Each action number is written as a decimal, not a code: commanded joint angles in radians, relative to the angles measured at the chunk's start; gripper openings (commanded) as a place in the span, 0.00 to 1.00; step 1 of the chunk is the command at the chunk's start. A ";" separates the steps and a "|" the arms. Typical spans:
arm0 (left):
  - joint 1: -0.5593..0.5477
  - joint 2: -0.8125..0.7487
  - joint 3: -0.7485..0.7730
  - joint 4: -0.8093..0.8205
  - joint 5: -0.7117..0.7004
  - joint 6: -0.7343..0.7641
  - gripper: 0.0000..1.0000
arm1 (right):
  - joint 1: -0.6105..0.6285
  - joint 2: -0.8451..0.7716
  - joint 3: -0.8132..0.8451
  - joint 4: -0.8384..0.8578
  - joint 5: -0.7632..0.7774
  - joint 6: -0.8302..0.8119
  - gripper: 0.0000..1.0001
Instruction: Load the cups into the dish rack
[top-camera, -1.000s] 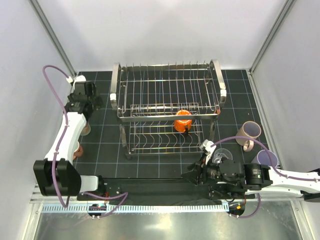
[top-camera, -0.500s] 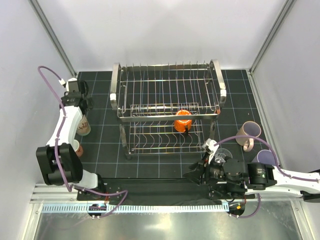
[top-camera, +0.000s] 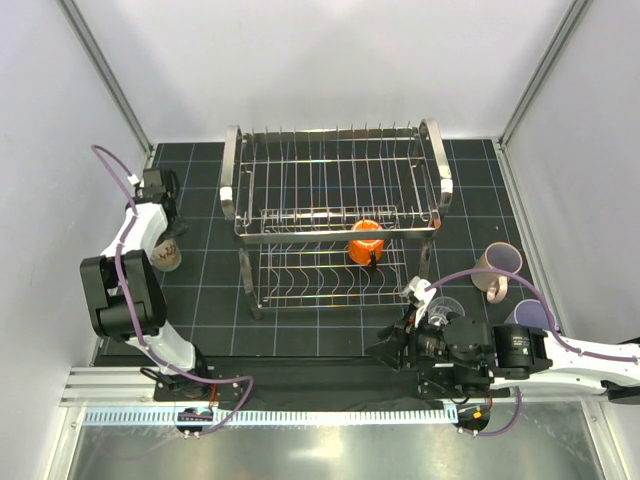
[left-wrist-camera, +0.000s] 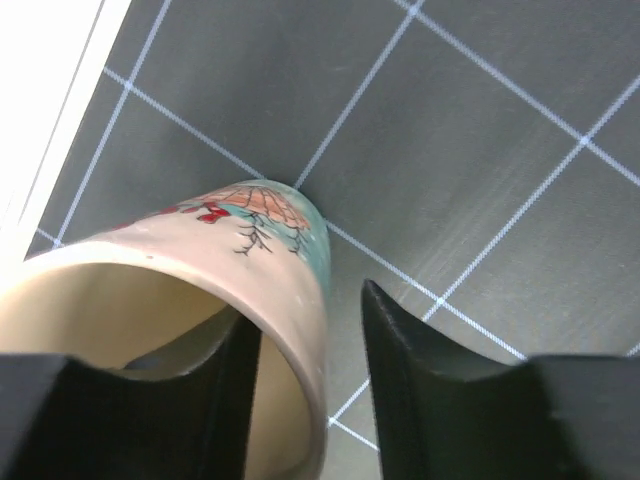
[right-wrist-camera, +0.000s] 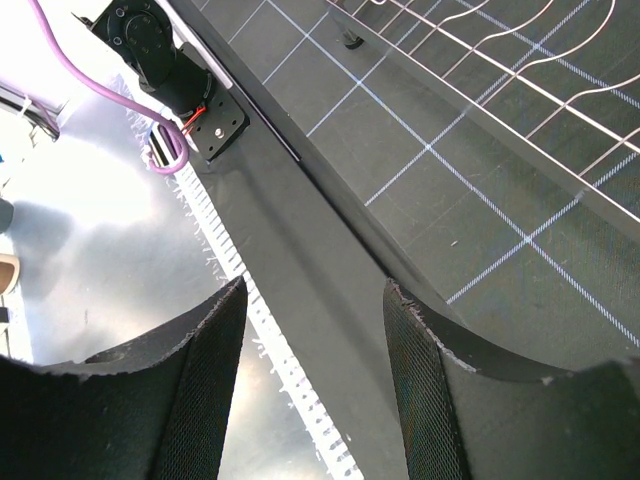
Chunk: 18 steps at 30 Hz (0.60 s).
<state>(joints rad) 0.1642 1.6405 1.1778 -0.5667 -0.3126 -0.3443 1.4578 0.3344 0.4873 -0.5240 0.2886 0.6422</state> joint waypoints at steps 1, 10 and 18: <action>0.006 -0.005 0.045 -0.006 0.041 -0.021 0.38 | 0.006 0.012 0.040 0.018 0.007 0.019 0.58; 0.008 -0.091 0.036 -0.001 0.098 -0.041 0.00 | 0.006 0.063 0.057 0.019 0.020 0.030 0.58; 0.006 -0.393 0.066 -0.013 0.245 -0.157 0.00 | 0.006 0.077 0.082 -0.011 0.026 0.022 0.59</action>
<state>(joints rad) 0.1711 1.4570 1.1904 -0.6285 -0.1223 -0.4461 1.4578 0.4076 0.5106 -0.5335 0.2932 0.6582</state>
